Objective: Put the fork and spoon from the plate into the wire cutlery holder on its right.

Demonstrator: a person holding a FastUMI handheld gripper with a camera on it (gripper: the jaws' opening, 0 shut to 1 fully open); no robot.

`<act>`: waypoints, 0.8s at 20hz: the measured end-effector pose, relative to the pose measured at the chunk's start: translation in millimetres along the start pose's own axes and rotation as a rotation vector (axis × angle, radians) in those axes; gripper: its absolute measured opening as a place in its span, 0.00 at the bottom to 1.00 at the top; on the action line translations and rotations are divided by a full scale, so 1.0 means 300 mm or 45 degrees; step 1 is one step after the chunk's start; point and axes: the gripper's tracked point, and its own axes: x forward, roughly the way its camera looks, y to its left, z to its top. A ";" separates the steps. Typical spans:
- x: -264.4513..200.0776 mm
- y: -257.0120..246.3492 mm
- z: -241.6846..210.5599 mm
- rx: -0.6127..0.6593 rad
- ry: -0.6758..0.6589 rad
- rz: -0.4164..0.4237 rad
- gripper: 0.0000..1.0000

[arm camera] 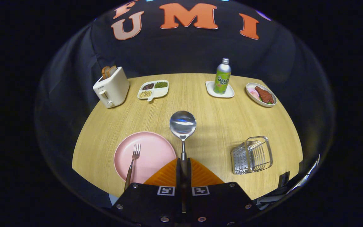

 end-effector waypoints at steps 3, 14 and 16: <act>-0.049 -0.123 0.046 0.012 -0.050 -0.056 0.05; -0.059 -0.466 0.009 -0.057 0.108 -0.209 0.06; -0.047 -0.500 -0.020 -0.086 0.169 -0.214 0.05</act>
